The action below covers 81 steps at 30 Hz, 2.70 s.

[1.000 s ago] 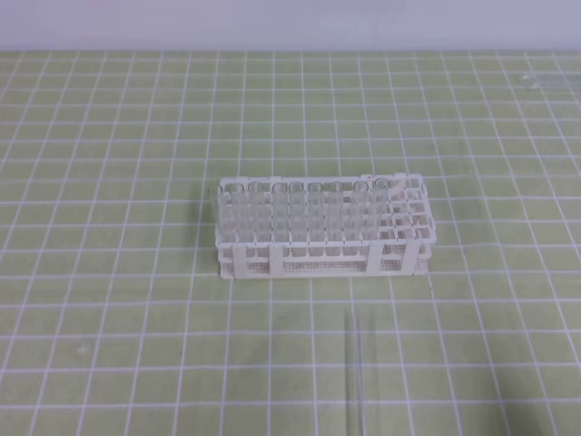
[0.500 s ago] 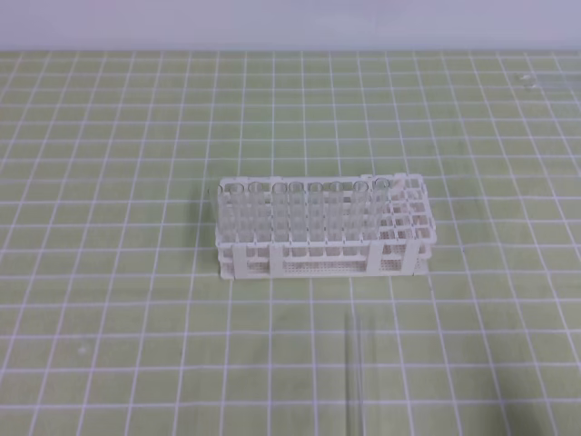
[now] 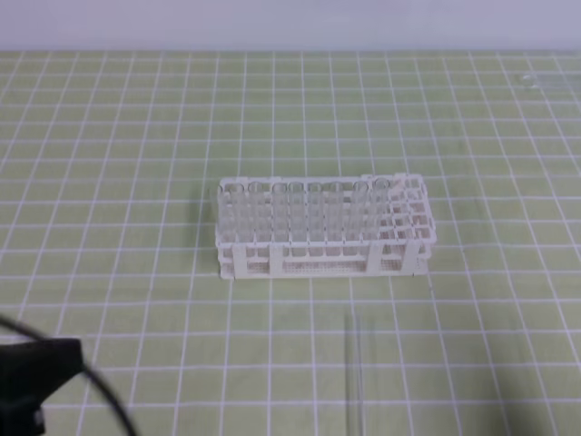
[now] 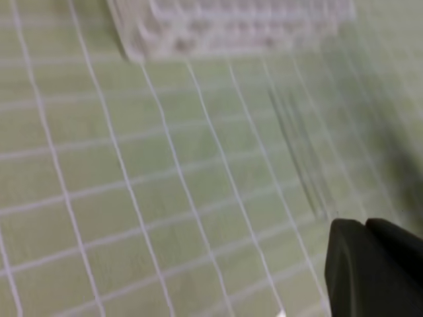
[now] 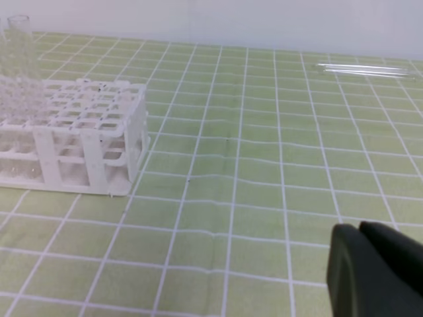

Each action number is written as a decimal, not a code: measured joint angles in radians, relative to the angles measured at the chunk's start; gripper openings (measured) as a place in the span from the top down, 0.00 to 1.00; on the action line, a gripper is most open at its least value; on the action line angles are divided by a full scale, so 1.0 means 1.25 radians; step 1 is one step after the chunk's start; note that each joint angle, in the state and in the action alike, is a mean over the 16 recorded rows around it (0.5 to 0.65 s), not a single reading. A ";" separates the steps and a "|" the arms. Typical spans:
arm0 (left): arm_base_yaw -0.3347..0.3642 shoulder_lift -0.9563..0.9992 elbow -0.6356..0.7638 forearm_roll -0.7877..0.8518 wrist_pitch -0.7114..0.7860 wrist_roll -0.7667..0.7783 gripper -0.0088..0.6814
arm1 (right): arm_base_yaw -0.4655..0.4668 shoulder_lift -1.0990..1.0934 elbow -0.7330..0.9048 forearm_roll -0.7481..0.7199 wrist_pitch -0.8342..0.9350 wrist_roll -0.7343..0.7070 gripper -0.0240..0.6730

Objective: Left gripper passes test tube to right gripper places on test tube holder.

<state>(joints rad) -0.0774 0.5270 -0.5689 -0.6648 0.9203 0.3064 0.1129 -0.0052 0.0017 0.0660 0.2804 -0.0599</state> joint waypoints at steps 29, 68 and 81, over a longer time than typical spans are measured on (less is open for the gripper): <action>-0.654 0.843 -0.508 0.331 0.146 -0.225 0.99 | 0.000 0.000 0.000 0.000 0.000 0.000 0.99; -0.721 1.119 -0.659 0.382 0.081 -0.625 0.36 | 0.000 0.000 0.000 0.000 0.000 0.001 0.99; -0.736 1.162 -0.660 0.381 0.069 -0.672 0.36 | 0.000 0.000 0.000 0.000 0.000 0.000 0.99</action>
<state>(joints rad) -0.9976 1.9795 -1.3944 -0.1890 1.0063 -0.5332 0.1129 -0.0047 0.0017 0.0660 0.2804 -0.0597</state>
